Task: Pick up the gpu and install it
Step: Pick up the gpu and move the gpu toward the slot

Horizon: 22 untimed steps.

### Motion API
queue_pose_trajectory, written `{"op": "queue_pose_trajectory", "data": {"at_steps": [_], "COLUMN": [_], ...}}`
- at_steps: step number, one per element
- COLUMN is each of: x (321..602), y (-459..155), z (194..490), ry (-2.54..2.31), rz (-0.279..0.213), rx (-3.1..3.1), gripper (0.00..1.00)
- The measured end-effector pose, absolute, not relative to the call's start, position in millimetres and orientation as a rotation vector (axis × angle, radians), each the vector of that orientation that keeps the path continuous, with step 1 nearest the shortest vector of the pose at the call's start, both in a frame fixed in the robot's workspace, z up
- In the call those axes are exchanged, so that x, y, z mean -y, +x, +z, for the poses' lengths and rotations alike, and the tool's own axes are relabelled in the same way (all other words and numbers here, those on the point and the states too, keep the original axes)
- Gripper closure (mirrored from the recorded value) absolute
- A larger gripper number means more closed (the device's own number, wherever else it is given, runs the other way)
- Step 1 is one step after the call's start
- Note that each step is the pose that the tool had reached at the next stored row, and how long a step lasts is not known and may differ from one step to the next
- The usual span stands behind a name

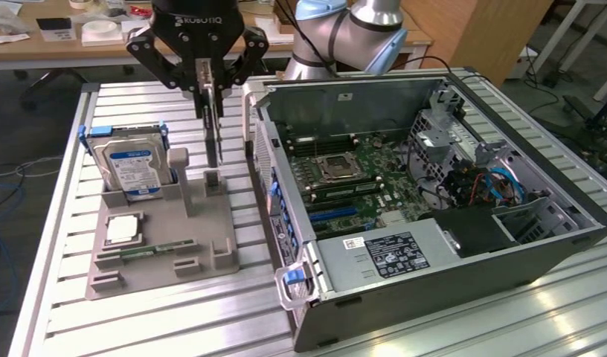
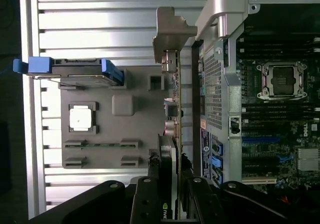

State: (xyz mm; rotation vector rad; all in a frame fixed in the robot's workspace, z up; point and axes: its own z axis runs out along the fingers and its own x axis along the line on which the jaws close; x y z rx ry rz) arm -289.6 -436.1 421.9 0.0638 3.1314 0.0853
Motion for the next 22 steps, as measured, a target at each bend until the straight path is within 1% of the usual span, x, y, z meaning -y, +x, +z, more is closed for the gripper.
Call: {"op": "queue_pose_trajectory", "data": {"at_steps": [22], "x": [436.1], "y": [-242.7], "z": [421.9], "ry": [0.064], "rz": [0.096], "rx": [-3.131], "gripper": [0.74]}}
